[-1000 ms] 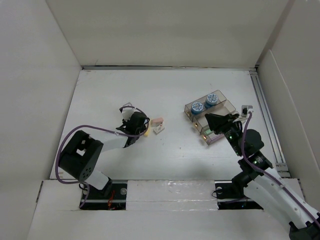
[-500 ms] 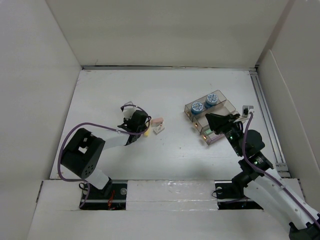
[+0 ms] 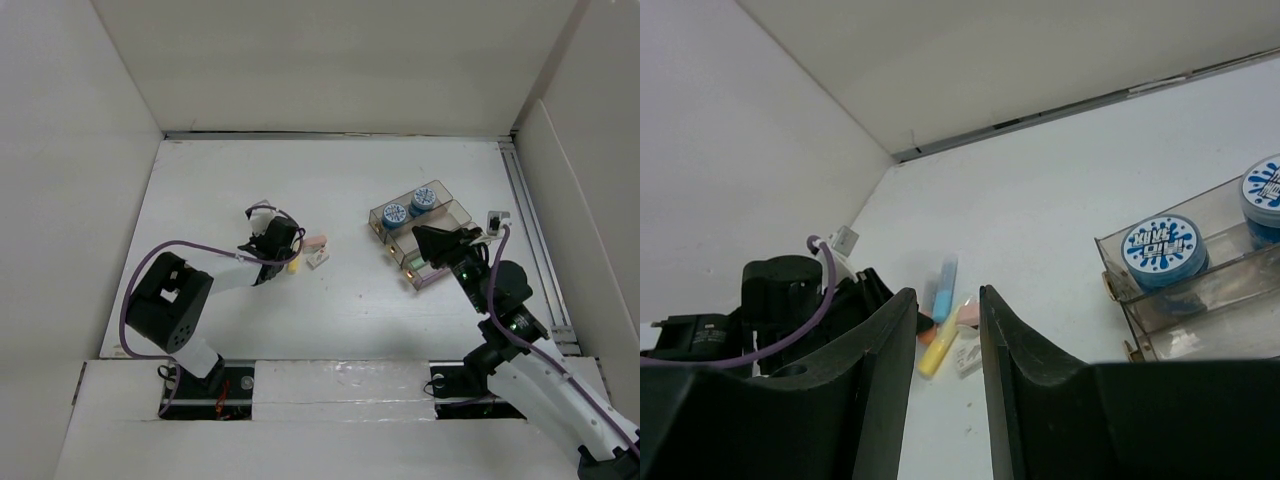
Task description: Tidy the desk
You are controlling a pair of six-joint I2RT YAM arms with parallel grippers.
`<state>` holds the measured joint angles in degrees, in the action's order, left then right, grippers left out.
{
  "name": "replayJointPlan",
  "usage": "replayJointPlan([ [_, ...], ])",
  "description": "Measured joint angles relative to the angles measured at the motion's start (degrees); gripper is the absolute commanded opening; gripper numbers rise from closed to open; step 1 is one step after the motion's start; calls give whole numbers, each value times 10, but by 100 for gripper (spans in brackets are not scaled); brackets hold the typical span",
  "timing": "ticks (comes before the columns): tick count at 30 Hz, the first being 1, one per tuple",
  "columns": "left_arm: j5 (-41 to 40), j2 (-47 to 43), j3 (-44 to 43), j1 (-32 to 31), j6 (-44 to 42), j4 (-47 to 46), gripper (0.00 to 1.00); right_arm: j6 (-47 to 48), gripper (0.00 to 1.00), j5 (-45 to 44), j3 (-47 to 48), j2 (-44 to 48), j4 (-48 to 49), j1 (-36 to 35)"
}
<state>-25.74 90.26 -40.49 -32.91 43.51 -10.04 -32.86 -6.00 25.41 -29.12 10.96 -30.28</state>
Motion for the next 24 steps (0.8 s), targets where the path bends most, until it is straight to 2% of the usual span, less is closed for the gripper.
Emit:
replayJointPlan([
  [1,0,0,0,0,-1,1,0,0,37,0,1,0,0,0],
  [10,6,-16,12,0,0,5,0,0,37,-1,2,11,0,0],
  [16,11,-134,69,-2,7,37,0,0,37,-2,2,9,0,0],
  [24,20,-308,78,-19,2,65,0,-2,37,-2,2,9,0,0],
])
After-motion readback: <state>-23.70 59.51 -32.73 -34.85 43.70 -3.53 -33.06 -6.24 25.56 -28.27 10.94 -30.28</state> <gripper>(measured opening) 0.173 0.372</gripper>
